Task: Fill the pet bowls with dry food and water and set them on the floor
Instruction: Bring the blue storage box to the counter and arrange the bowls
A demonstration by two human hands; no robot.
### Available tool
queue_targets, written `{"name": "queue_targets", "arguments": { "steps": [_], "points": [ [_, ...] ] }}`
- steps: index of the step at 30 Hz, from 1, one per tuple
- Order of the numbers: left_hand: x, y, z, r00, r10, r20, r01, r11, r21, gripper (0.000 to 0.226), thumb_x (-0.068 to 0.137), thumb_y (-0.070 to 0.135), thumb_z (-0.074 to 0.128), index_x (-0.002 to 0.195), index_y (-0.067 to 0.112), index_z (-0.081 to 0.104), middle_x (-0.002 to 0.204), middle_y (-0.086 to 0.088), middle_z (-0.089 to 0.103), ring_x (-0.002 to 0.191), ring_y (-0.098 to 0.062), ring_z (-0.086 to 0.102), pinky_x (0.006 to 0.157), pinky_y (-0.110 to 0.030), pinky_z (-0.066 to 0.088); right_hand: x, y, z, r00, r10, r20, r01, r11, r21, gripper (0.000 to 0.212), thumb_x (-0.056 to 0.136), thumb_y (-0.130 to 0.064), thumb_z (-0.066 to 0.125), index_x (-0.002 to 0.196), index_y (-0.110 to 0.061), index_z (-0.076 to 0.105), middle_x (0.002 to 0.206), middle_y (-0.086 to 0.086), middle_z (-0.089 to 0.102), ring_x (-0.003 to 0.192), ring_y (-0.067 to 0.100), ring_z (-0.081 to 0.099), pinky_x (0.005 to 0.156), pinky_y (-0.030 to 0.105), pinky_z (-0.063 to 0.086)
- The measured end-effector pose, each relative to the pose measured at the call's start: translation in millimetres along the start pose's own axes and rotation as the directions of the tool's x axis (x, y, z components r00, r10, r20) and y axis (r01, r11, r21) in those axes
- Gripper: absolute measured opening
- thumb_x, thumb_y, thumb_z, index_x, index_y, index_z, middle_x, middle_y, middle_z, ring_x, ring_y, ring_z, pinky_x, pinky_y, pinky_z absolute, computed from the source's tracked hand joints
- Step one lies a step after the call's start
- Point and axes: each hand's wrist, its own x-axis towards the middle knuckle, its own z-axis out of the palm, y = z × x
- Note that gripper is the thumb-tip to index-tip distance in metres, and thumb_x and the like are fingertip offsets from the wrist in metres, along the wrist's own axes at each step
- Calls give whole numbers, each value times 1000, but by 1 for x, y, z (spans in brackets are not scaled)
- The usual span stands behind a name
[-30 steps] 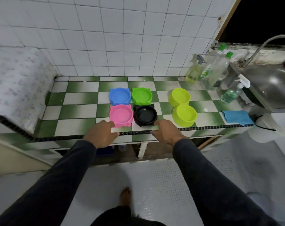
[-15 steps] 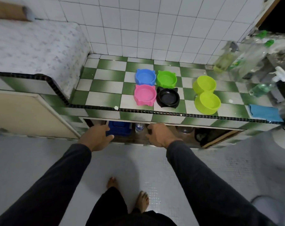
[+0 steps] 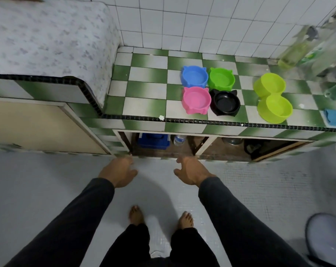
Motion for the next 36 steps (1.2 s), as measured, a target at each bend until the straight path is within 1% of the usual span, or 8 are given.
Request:
{"name": "queue_targets", "arguments": {
  "steps": [3,8,12,16,22,28,32,36],
  "points": [
    [14,-22,9,999,9,33,-10,1000,29,47,101,42,57,141,16,56,141,-12,56,125,-29,56,105,-42,47,15,-10,22,999,19,27,-20,1000,3,54,99,-38,58,146,-15,49,150,10,50,134,29,49,112,41,43],
    [40,-50,33,997,12,72,-12,1000,-2,49,102,43,57,145,19,53,143,-10,55,127,-28,54,107,-40,45,46,-15,58,997,55,53,-57,998,30,53,99,-39,59,147,-19,49,149,9,51,133,28,50,111,40,44],
    [65,-66,65,998,16,62,-14,1000,-22,47,102,42,55,144,21,53,137,-8,56,124,-27,55,105,-39,47,79,-1,87,995,60,86,-62,998,28,51,99,-39,60,145,-20,50,147,7,52,133,26,50,109,37,42],
    [104,-85,102,995,5,104,-6,1000,6,46,103,43,52,144,23,52,136,-7,56,124,-27,55,104,-42,48,125,18,118,992,50,114,-56,997,47,53,100,-41,58,148,-20,48,151,6,49,138,25,46,113,37,38],
    [179,-113,158,992,-1,123,2,1000,-7,49,104,43,51,148,20,49,132,-10,54,115,-29,58,99,-45,50,204,50,166,987,44,155,-53,997,53,47,100,-39,57,140,-15,53,141,10,55,130,28,50,105,37,43],
    [261,-129,213,997,-3,78,2,1000,12,54,104,45,50,152,21,44,142,-9,49,127,-29,51,104,-45,48,282,80,209,992,34,120,-43,997,67,55,101,-40,56,150,-17,45,149,9,50,137,26,46,112,36,38],
    [308,-142,250,1000,6,-2,-6,1000,-5,59,104,45,50,156,19,39,150,-10,44,134,-30,44,108,-46,44,331,99,234,998,23,56,-26,998,54,57,100,-41,57,151,-17,44,148,11,50,135,27,47,113,39,41],
    [359,-154,277,992,55,-114,-61,997,-51,58,101,37,58,154,17,43,152,-12,46,136,-33,44,108,-51,45,382,115,257,999,-3,-33,5,997,80,59,99,-37,62,151,-17,45,150,11,50,136,27,49,113,38,41]
  ]
}}
